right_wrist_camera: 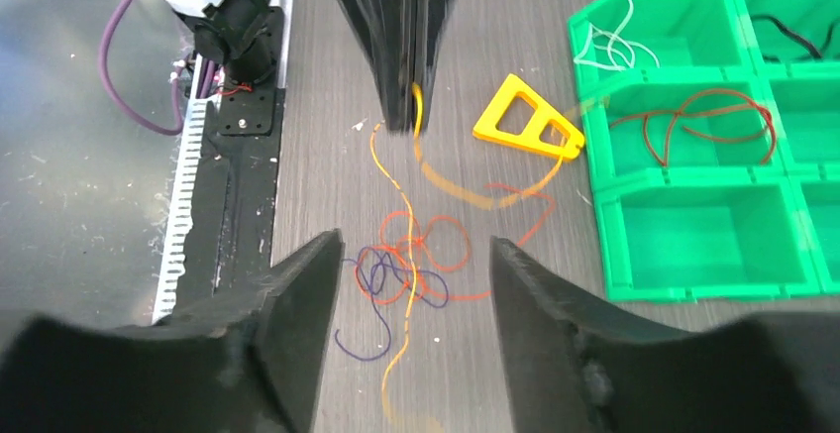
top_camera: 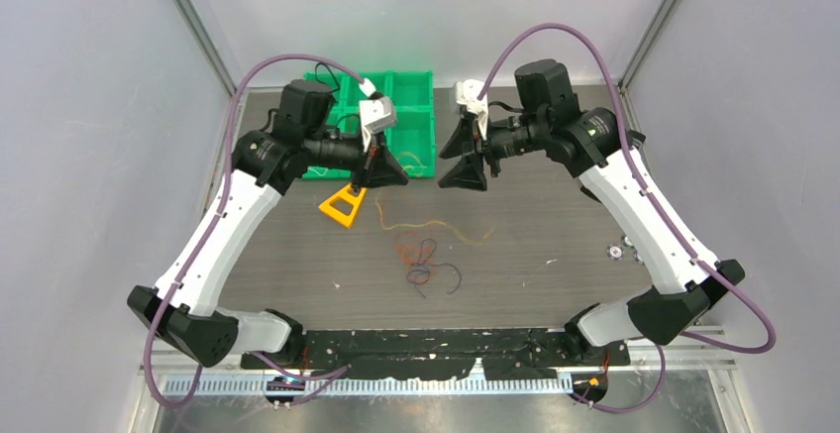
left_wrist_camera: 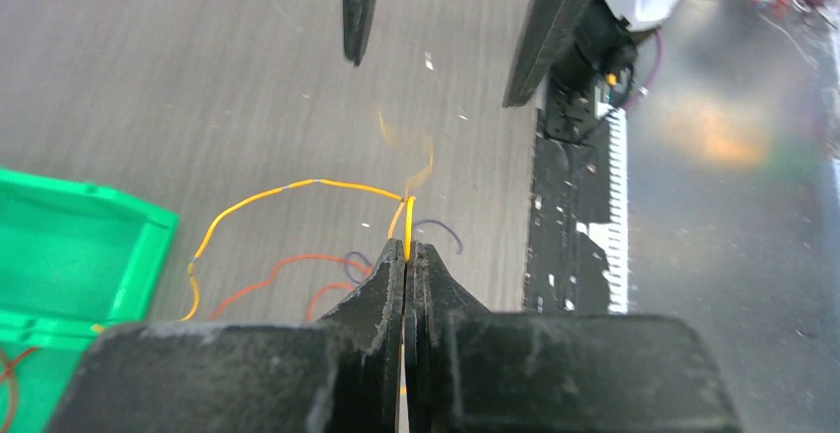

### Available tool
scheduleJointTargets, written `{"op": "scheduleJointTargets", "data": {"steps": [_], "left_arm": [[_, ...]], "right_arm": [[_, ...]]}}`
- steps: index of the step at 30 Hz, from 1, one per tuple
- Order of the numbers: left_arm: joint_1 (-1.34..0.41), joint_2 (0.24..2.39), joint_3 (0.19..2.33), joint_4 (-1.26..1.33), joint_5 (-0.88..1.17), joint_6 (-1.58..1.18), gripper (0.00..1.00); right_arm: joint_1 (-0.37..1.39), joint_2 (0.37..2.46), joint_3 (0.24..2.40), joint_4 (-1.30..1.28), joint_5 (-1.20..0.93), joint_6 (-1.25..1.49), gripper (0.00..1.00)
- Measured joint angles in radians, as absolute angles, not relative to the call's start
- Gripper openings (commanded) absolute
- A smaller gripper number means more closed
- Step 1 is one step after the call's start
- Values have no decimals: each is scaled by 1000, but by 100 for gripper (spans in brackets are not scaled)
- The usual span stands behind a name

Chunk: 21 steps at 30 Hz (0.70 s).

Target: Untangle the cables

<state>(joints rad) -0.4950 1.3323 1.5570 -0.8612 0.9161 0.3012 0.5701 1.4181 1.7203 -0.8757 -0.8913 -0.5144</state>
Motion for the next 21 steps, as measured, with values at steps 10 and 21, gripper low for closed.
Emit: {"op": "scheduleJointTargets", "data": {"steps": [10,21], "left_arm": [[-349,1396,1662,-668,793,157,0],[-253,1600,2057,-390,567,-57,0]], "right_arm": [[464,1418,1700,-889,-870,-472,94],[358,1385,1646,-865,-808,-406,99]]}}
